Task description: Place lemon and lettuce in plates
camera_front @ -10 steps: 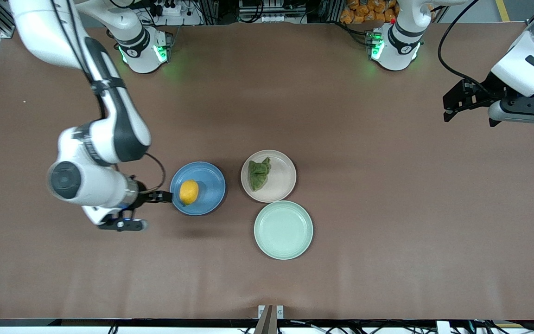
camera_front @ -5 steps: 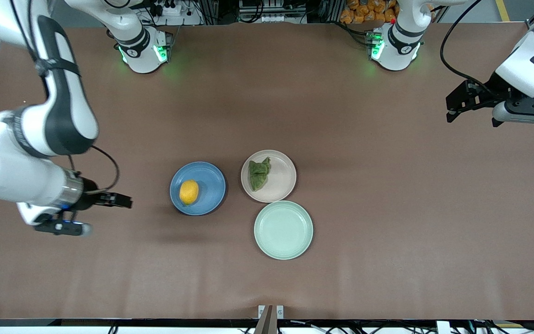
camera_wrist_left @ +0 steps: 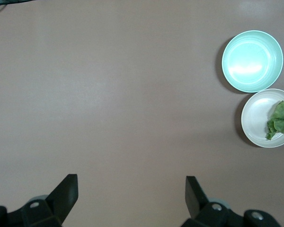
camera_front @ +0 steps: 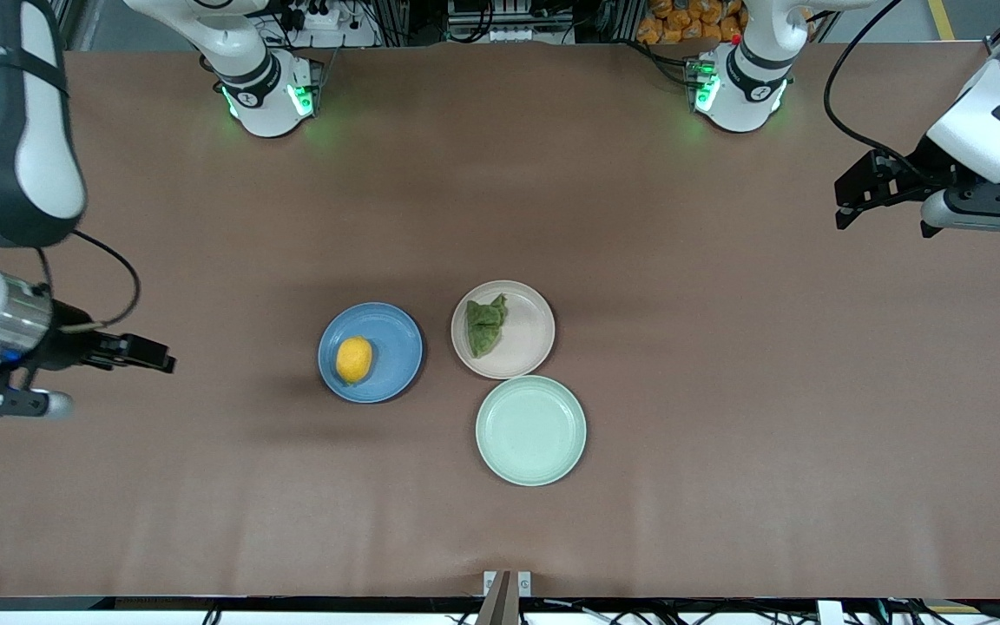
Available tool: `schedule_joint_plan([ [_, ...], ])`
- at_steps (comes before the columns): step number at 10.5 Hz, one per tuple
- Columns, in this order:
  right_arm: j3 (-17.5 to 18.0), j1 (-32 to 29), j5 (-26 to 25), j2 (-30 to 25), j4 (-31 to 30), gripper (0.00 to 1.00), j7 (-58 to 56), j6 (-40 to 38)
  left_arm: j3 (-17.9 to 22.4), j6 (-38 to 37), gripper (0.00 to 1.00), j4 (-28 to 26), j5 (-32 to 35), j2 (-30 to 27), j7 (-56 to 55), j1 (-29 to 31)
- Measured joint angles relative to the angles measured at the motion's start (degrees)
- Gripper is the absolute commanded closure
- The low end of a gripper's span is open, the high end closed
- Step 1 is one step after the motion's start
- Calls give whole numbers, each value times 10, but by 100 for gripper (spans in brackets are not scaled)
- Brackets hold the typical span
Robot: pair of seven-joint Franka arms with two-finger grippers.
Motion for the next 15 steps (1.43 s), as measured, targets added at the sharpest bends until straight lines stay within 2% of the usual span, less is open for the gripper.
schedule_joint_plan([
  [2, -2, -6, 0, -36, -11, 0, -18, -32, 0, 0, 0, 0, 0, 0, 0, 0],
  [7, -9, -14, 0, -144, -101, 0, -29, -61, 0, 0, 0, 2, 0, 1, 0, 0],
  [12, -39, -14, -2, -182, -108, 0, -30, -143, 0, 0, 0, 3, 0, 2, 0, 0],
  [15, -42, -14, -4, -184, -110, 0, -31, -154, 0, 0, 0, 3, 0, 2, 0, 0],
])
